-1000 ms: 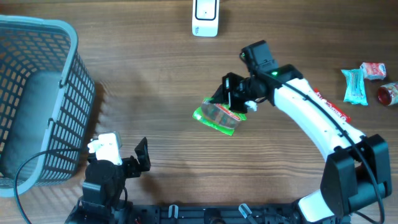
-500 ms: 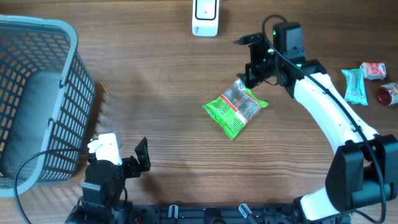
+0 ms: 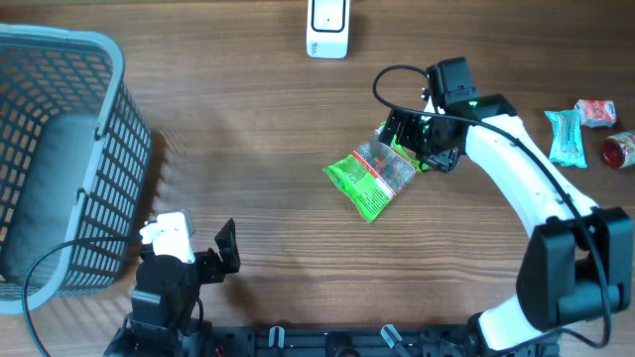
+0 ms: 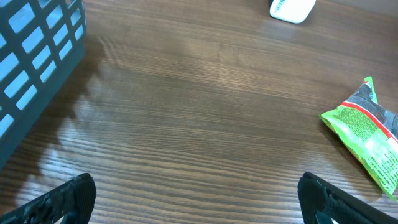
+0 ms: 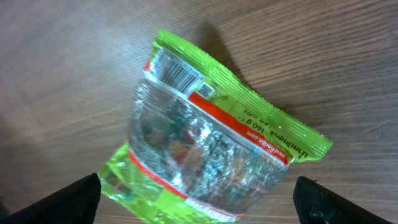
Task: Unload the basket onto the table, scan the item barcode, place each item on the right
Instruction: 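Carry the Haribo bag up toward the white scanner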
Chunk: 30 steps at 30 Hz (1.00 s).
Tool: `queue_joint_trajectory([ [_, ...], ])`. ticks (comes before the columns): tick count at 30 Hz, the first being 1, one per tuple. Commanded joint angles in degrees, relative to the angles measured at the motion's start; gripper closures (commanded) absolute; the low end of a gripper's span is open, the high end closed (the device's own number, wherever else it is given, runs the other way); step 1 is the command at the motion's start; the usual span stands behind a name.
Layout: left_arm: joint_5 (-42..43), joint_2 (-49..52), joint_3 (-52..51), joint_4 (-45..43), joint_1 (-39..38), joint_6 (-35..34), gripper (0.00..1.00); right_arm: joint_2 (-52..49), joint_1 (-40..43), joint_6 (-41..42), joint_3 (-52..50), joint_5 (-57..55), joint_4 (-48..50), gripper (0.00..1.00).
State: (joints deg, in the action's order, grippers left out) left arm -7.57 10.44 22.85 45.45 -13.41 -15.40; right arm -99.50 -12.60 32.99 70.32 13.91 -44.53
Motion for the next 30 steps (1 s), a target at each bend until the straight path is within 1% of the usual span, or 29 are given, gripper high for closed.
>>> queue_joint_trajectory([
  [1, 0.26, -0.42, -0.37, -0.13, 0.31, -0.28, 0.00, -3.10, -0.35, 1.25, -5.97, 2.12, 1.75, 0.00],
  [3, 0.26, -0.42, -0.37, -0.13, 0.31, -0.28, 0.00, -3.50, -0.37, 3.45, -10.16, 3.85, 6.40, 0.00],
  [6, 0.26, -0.42, -0.37, -0.13, 0.31, -0.28, 0.00, -3.52, -0.70, 4.13, -15.87, 8.74, 15.15, 0.00],
  [10, 0.26, -0.42, -0.37, -0.13, 0.31, -0.28, 0.00, -3.85, -1.11, 8.96, -22.82, 8.22, 26.25, 0.00],
  [13, 0.26, -0.42, -0.37, -0.13, 0.31, -0.28, 0.00, -6.10, -1.11, 10.54, -27.04, 8.26, 35.43, 0.00],
  [14, 0.26, -0.42, -0.37, -0.13, 0.31, -0.28, 0.00, -7.37, -1.11, 10.51, -27.71, 8.26, 36.48, 0.01],
  [15, 0.26, -0.42, -0.37, -0.13, 0.31, -0.28, 0.00, -8.46, -1.11, 10.43, -28.00, 8.20, 36.59, 0.03],
  [17, 0.26, -0.42, -0.37, -0.13, 0.31, -0.28, 0.00, -12.09, -1.11, 7.58, -28.24, 8.28, 36.52, 0.12],
  [19, 0.26, -0.42, -0.37, -0.13, 0.31, -0.28, 0.00, -14.86, -1.11, 3.28, -28.24, 8.48, 36.22, 0.15],
  [21, 0.26, -0.42, -0.37, -0.13, 0.31, -0.28, 0.00, -16.83, -1.11, -0.17, -28.24, 7.82, 34.23, 0.14],
  [22, 0.26, -0.42, -0.37, -0.13, 0.31, -0.28, 0.00, -17.73, -1.11, -1.07, -28.24, 5.77, 32.11, 0.12],
  [25, 0.26, -0.42, -0.37, -0.13, 0.31, -0.28, 0.00, -18.58, -1.33, -1.20, -28.22, 2.36, 29.90, 0.05],
  [27, 0.26, -0.42, -0.37, -0.13, 0.31, -0.28, 0.00, -18.58, -1.81, -1.64, -28.22, 0.96, 29.00, 0.07],
  [29, 0.26, -0.42, -0.37, -0.13, 0.31, -0.28, 0.00, -18.69, -2.80, -1.70, -28.24, -1.11, 27.45, 0.23],
  [30, 0.26, -0.42, -0.37, -0.13, 0.31, -0.28, 0.00, -18.71, -3.39, -2.47, -28.24, -1.40, 27.19, 0.55],
])
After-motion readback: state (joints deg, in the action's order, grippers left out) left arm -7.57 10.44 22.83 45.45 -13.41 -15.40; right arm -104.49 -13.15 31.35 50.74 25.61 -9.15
